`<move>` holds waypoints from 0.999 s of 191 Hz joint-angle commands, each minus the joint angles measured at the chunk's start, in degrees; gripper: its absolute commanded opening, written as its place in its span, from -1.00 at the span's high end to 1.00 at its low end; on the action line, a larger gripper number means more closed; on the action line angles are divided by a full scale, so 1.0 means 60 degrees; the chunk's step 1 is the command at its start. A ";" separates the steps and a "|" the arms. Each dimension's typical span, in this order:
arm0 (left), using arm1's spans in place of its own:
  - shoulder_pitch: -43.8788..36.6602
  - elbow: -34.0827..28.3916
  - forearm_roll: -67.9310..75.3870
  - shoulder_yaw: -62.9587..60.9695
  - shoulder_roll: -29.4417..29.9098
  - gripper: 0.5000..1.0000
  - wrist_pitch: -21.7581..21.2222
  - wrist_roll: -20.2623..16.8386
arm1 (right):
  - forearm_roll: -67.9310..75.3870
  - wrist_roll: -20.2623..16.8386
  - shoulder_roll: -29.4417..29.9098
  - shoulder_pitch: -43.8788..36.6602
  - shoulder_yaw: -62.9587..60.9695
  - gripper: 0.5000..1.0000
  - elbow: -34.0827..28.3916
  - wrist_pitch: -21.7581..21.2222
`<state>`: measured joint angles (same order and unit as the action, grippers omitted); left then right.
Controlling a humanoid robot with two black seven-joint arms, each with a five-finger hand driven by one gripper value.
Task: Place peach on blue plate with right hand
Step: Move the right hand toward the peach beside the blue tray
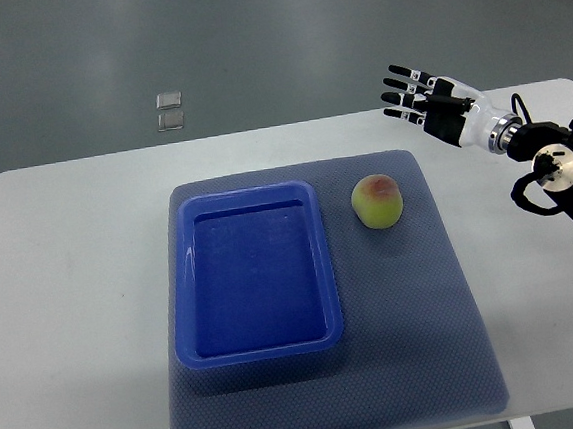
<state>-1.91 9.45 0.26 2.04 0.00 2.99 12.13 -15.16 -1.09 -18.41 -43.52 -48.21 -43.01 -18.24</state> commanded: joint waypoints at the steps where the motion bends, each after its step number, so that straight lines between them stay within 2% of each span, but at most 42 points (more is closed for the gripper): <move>1: -0.0003 -0.0008 0.0000 0.0012 0.0000 -1.00 -0.0014 0.0000 | -0.0169 0.0006 0.0050 -0.0100 0.0007 -0.73 0.0005 0.0052; 70: -0.0033 -0.0008 0.0000 0.0041 0.0000 -1.00 0.0000 0.0073 | -0.0359 -0.0009 0.0079 -0.0159 0.0037 -0.73 -0.0009 -0.0036; 107: -0.0003 -0.0067 0.0000 -0.0003 0.0000 -1.00 -0.0015 0.0059 | -0.2482 0.0064 0.0079 -0.0378 0.0213 -0.73 -0.0039 -0.0446; 134: -0.0003 -0.0067 0.0000 -0.0003 0.0000 -1.00 0.0000 0.0073 | -0.3143 0.0064 0.0094 -0.0554 0.0242 -0.73 -0.0083 -0.0666; 137: -0.0003 -0.0067 0.0000 -0.0003 0.0000 -1.00 -0.0015 0.0059 | -0.3742 0.0064 0.0050 -0.0627 0.0329 -0.73 -0.0229 -0.0885; 161: -0.0003 -0.0067 0.0000 -0.0003 0.0000 -1.00 -0.0015 0.0059 | -0.5105 0.0108 -0.0082 -0.0950 0.1091 -0.73 -0.0522 -0.1149; 191: -0.0003 -0.0067 0.0000 -0.0003 0.0000 -1.00 -0.0015 0.0059 | -0.6849 0.0943 -0.0228 -0.1360 0.1985 -0.73 -0.0551 -0.1237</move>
<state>-1.93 9.04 0.24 2.02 0.00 2.93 12.52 -49.45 1.21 -19.14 -50.37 -39.64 -46.14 -25.35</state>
